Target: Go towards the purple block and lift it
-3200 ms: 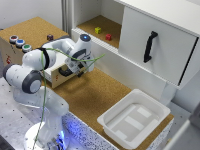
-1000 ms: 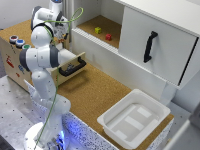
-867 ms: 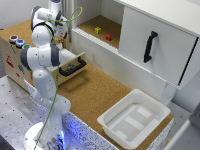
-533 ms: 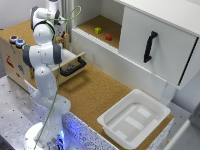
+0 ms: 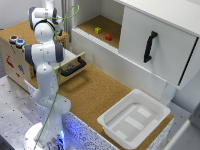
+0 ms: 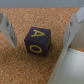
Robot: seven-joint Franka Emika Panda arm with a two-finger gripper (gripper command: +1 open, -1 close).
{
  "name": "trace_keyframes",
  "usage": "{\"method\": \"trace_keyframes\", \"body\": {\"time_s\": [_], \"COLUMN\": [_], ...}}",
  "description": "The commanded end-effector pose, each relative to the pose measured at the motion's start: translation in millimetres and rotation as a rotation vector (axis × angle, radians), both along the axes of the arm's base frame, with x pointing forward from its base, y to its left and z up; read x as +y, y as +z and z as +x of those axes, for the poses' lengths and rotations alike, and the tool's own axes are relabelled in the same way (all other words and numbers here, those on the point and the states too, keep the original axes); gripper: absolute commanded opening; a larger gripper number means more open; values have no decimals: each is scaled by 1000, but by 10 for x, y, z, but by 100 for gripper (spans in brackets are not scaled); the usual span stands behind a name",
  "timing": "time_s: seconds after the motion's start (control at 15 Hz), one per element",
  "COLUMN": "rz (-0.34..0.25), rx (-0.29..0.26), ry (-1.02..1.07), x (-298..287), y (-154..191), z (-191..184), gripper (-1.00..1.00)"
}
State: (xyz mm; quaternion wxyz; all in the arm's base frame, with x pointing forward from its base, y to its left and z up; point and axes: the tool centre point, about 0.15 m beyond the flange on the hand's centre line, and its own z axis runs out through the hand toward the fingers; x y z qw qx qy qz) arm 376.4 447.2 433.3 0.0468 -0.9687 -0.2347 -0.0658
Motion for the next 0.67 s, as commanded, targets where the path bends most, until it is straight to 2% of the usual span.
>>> {"method": "trace_keyframes", "body": {"time_s": [0.0,0.4,0.6], "rz": [-171,-165,-165], "rx": [62,58,46], "ry": [-38,-33,-77], "x": [296,260,64], "y": [35,77,217], "z": [191,177,139], "gripper": [-100,-100,-100]}}
